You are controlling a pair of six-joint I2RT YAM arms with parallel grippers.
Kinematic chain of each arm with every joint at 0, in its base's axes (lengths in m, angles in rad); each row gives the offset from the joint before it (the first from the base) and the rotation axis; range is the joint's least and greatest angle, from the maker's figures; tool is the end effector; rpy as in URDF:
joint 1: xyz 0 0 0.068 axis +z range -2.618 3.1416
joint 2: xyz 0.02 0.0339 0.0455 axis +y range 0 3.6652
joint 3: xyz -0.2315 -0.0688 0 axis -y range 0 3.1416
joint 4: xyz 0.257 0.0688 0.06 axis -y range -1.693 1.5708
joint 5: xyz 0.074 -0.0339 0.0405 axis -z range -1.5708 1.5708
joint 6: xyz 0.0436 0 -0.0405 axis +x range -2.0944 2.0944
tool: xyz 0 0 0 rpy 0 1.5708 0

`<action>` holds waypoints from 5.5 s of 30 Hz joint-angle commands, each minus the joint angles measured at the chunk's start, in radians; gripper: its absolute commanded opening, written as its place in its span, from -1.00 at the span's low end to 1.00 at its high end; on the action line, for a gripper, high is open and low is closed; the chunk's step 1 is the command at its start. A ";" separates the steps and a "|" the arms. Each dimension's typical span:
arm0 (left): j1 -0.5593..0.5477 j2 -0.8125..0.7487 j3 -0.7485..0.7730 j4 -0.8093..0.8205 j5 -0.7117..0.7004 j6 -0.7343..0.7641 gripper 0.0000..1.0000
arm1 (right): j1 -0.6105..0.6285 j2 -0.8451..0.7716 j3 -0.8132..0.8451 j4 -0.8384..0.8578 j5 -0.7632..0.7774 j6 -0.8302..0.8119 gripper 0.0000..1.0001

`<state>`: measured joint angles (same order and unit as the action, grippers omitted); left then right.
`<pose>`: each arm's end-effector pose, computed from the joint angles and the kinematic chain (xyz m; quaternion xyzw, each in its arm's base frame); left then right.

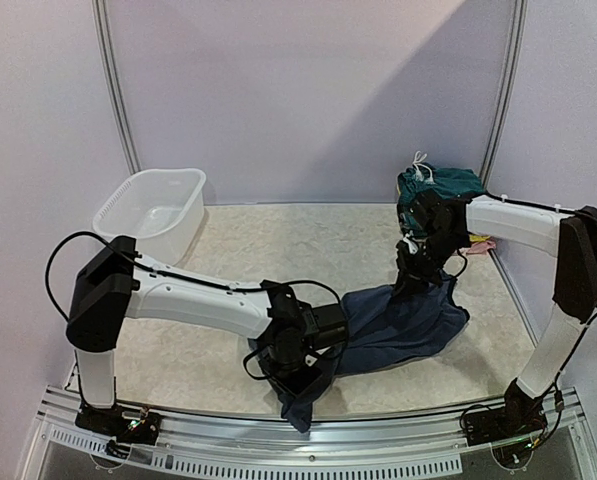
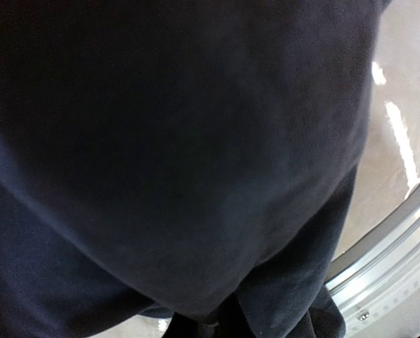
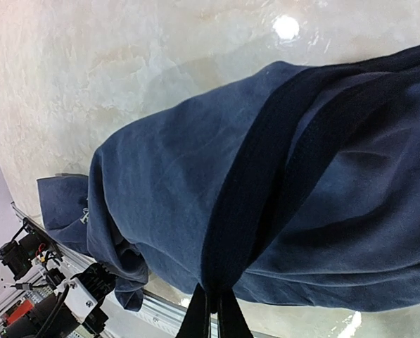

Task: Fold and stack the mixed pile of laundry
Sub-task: Pick up the crumpled tank top from the center of the board, then flatten out the crumpled skirt at the center of the board.

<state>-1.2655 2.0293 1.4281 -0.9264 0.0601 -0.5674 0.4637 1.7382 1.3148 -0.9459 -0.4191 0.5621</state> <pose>0.1097 -0.3569 0.1078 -0.3424 -0.9388 0.0354 0.0107 0.2964 0.1681 0.1794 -0.0270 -0.9730 -0.2286 0.0158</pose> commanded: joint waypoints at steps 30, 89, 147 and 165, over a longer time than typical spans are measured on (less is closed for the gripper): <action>0.104 -0.295 -0.088 -0.095 -0.120 0.138 0.27 | -0.211 -0.168 0.068 -0.251 0.092 -0.127 -1.00; 0.153 -0.437 0.170 -0.287 -0.429 0.082 -1.00 | -0.210 -0.166 0.499 -0.430 0.057 -0.219 -1.00; 0.879 -0.438 -0.010 0.057 0.031 -0.416 0.74 | -0.157 0.184 0.581 -0.074 0.274 0.062 0.44; 0.672 -0.383 -0.204 0.127 -0.071 -0.242 0.43 | -0.139 -0.060 0.084 0.067 0.272 -0.066 0.52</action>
<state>-0.5663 1.6272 1.2568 -0.7788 0.0338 -0.8543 0.3195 1.7184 1.4963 -0.9298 -0.1509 0.5163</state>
